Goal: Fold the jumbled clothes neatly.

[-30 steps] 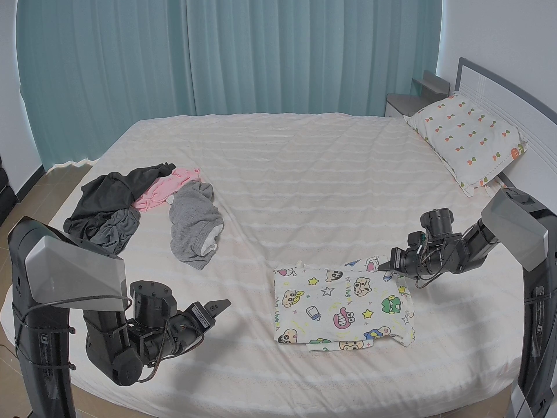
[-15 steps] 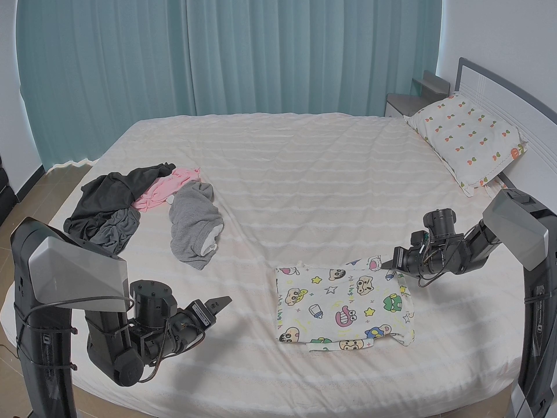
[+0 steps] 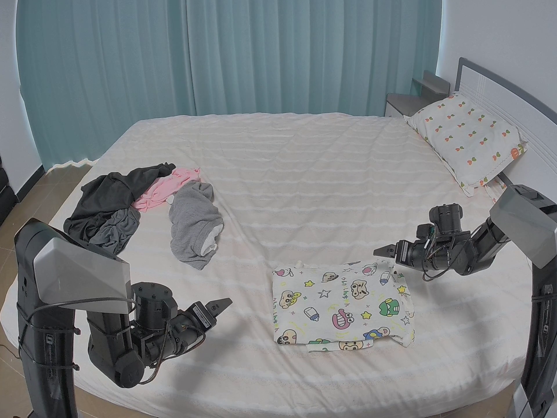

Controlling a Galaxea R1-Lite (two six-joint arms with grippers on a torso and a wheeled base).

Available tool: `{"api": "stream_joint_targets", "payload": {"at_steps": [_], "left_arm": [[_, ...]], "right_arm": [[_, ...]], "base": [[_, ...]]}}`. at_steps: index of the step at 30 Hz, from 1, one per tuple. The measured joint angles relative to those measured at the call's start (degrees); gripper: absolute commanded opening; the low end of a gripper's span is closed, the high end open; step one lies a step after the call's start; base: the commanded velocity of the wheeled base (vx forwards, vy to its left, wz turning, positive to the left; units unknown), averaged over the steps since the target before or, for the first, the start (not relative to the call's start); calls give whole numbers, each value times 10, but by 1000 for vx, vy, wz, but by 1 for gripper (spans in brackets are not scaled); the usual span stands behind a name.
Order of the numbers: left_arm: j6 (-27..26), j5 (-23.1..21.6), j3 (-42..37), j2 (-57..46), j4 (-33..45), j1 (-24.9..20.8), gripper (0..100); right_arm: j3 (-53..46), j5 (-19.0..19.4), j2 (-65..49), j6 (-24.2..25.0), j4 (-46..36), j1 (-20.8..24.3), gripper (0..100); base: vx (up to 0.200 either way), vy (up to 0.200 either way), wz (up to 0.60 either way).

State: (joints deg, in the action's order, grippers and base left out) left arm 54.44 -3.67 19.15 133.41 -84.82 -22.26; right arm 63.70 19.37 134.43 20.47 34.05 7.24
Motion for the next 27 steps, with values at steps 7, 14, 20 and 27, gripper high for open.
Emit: {"api": "stream_joint_targets", "payload": {"at_steps": [7, 14, 20, 27], "left_arm": [[0, 0, 0, 0, 0, 0, 100], [0, 0, 0, 0, 0, 0, 100], [0, 0, 0, 0, 0, 0, 100], [0, 0, 1, 0, 0, 0, 100]], "right_arm": [[-35, 0, -34, 2, 14, 53, 100], [-28, -9, -5, 2, 10, 74, 100], [-5, -16, 30, 1, -15, 42, 100], [-7, -17, 50, 0, -15, 9, 100]], "base": [[0, 0, 0], [0, 0, 0], [0, 0, 0], [0, 0, 0]]}}
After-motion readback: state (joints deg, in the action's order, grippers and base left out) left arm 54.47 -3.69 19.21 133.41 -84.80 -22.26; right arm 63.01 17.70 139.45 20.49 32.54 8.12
